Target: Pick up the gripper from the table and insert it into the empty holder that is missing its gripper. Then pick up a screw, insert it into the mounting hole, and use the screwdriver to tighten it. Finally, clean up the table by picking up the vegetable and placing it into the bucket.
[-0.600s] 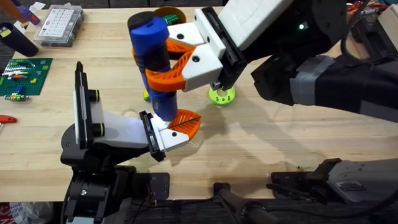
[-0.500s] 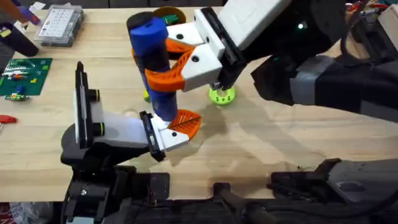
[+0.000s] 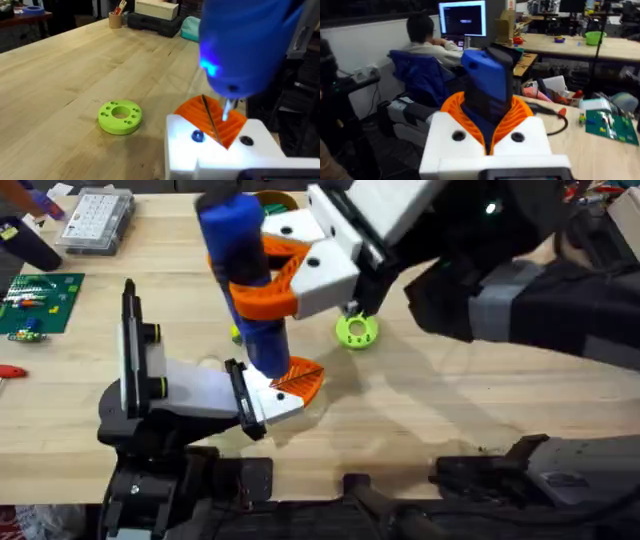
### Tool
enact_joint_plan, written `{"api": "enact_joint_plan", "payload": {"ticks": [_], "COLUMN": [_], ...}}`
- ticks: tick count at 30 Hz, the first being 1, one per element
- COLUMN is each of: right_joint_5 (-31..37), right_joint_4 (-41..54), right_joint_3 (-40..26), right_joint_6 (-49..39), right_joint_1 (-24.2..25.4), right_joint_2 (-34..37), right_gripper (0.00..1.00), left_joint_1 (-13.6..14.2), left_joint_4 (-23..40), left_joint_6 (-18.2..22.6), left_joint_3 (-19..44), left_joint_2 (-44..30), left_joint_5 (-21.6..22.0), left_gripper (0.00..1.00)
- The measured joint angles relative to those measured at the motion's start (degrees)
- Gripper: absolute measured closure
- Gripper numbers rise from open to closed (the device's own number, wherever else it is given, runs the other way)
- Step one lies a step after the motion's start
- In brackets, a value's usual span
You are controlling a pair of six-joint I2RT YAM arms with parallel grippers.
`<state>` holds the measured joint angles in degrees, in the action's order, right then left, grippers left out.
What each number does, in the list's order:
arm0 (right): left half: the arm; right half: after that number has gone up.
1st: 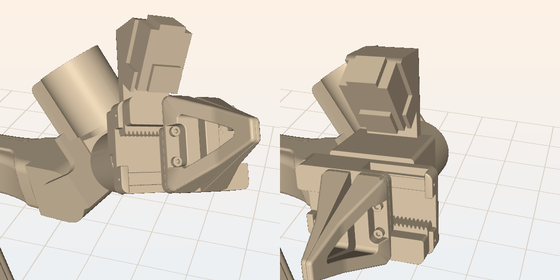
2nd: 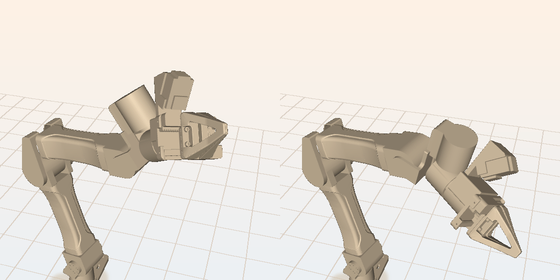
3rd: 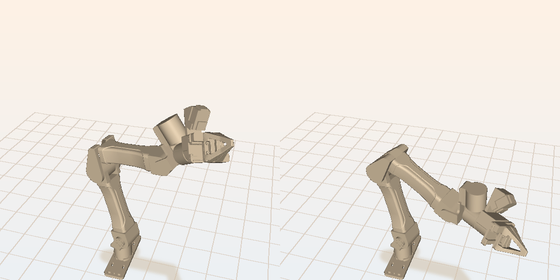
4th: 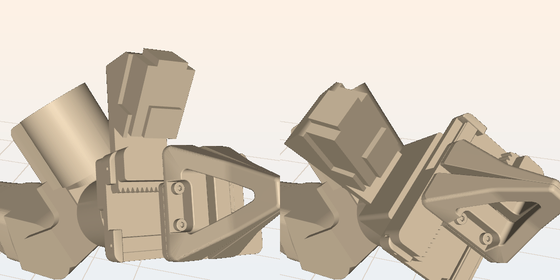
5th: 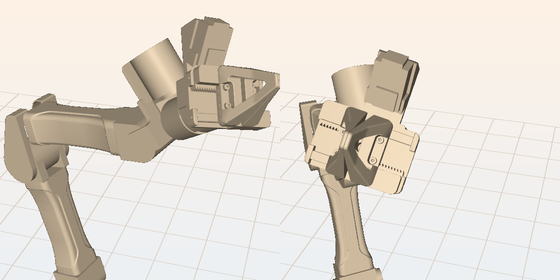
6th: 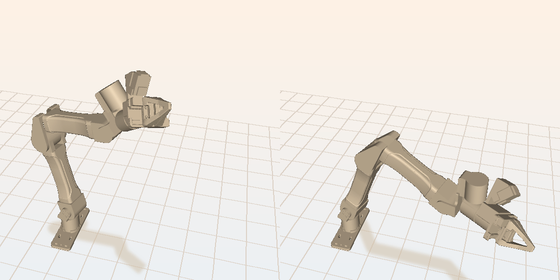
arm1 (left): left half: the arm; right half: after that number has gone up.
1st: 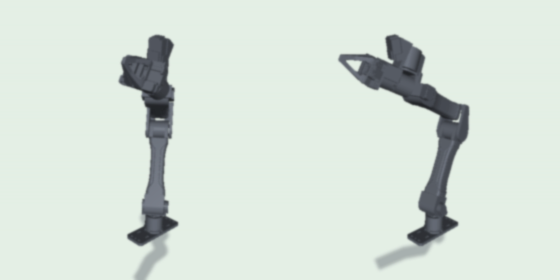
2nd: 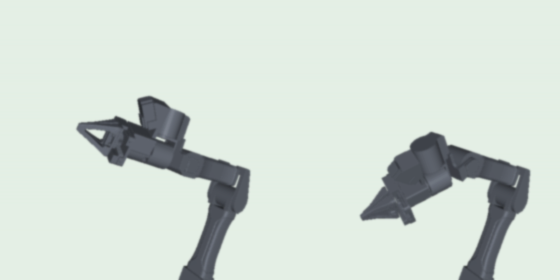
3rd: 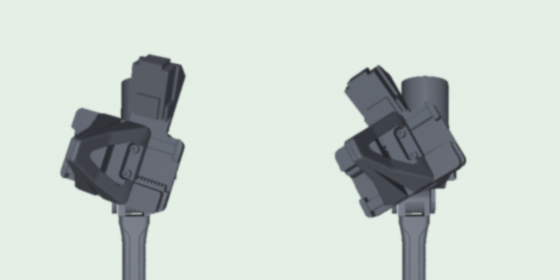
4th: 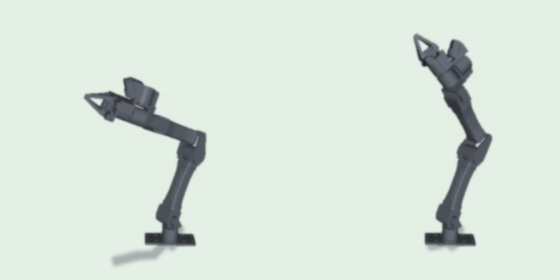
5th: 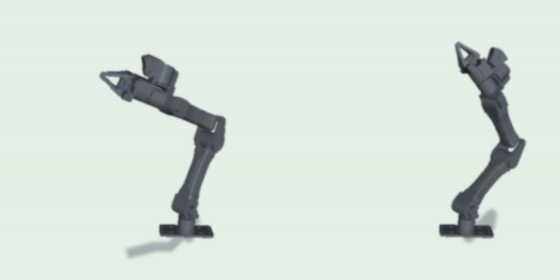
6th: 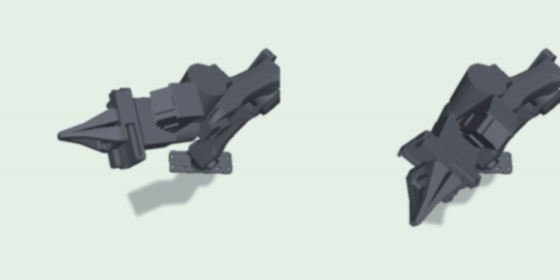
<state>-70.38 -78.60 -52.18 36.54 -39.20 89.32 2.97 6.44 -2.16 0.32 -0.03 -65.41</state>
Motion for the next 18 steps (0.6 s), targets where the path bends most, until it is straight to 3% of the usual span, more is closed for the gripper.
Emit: {"api": "enact_joint_plan", "payload": {"ticks": [6, 18], "right_joint_5": [-3.2, -4.1], "right_joint_4": [-0.3, -0.5], "right_joint_3": [-5.9, -6.1], "right_joint_6": [3.3, 2.6], "right_joint_1": [0.0, 0.0], "right_joint_2": [0.0, 0.0], "right_gripper": [0.970, 0.969], "left_joint_1": [0.0, 0.0], "left_joint_4": [0.0, 0.0], "left_joint_6": [0.0, 0.0], "left_joint_3": [0.0, 0.0], "left_joint_2": [0.0, 0.0], "left_joint_5": [0.1, 0.1], "left_gripper": [0.985, 0.985]}}
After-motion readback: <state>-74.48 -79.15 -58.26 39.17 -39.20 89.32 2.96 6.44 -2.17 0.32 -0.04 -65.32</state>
